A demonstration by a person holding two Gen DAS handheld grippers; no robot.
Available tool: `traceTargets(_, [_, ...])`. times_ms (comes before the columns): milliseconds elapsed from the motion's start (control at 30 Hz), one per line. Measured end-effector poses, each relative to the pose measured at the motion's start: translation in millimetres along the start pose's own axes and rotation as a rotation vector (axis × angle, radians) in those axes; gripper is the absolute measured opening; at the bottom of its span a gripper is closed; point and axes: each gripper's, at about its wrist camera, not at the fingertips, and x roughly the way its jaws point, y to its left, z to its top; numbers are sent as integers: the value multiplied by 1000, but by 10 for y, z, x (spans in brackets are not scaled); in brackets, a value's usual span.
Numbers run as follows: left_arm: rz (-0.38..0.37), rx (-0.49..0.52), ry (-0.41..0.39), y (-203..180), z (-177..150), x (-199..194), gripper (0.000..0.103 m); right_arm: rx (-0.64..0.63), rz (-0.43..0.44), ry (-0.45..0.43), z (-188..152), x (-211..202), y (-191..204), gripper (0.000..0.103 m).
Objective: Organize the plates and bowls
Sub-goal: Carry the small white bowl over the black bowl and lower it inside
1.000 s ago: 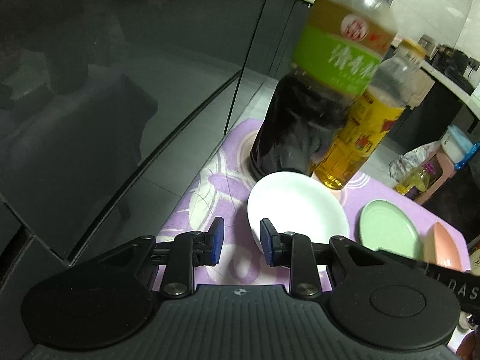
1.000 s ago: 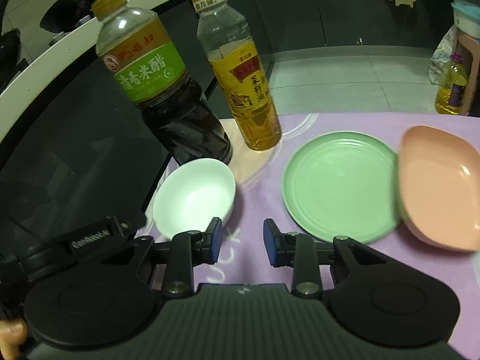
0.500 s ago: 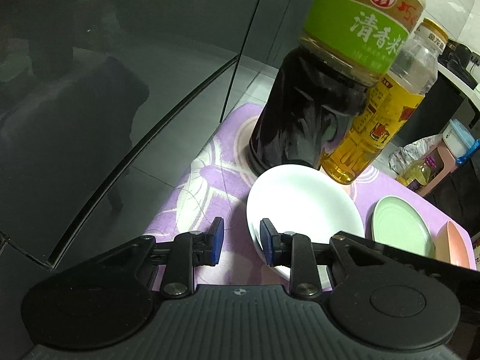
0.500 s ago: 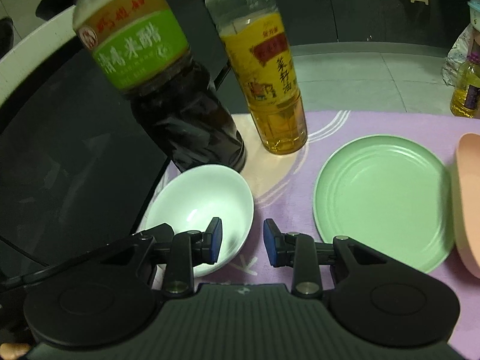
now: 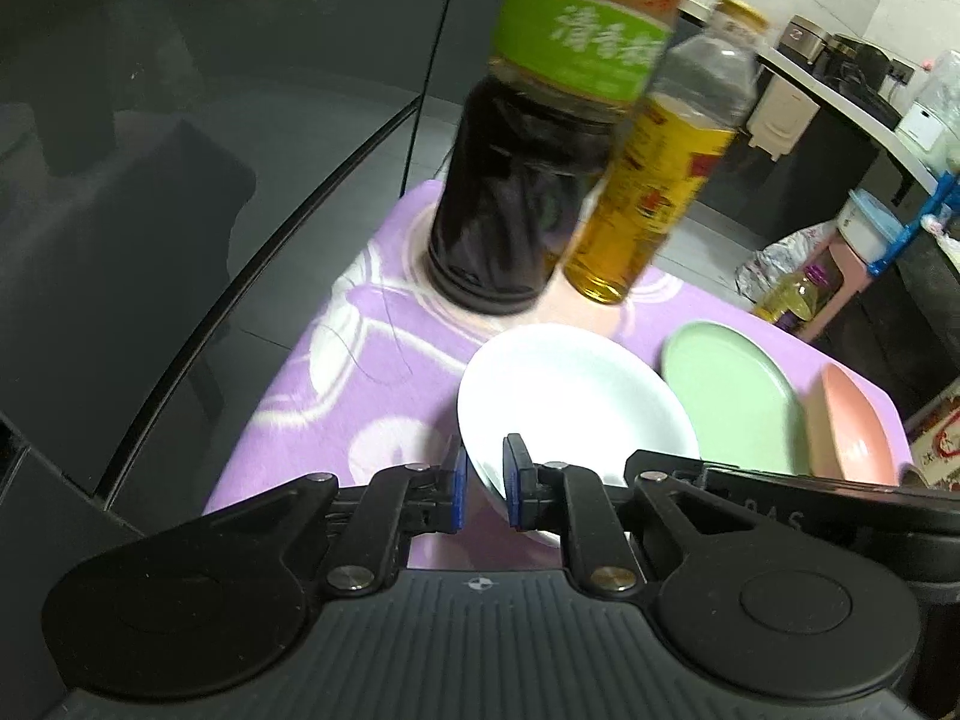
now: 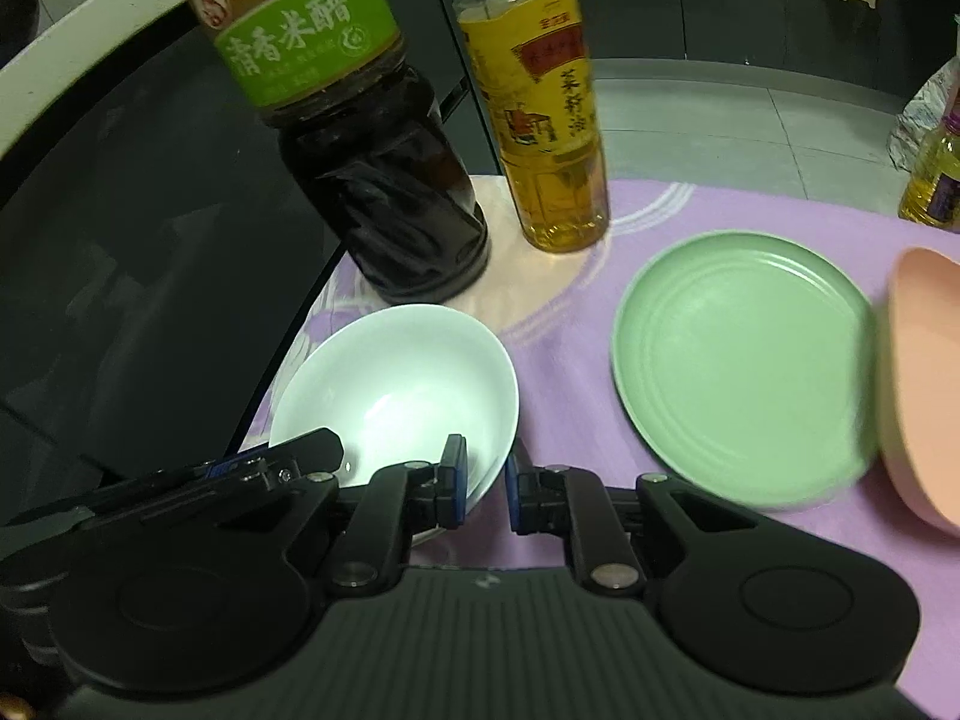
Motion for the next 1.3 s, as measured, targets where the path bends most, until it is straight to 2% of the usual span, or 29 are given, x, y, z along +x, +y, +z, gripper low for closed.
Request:
traceTargets(400, [-61, 115, -79, -440, -439, -830, 14, 7, -15, -96, -446, -915, -98, 0])
traceTargets(733, [-111, 179, -88, -610, -925, -1362, 15, 38, -14, -140, -1000, -1516, -124, 0])
traceTargets(1000, [-130, 228, -64, -634, -1389, -1690, 15, 51, -20, -147, -1479, -1791, -129, 0])
traceTargets(1300, [-92, 254, -20, -545, -1856, -1850, 15, 14, -26, -117, -1965, -1942, -11, 0])
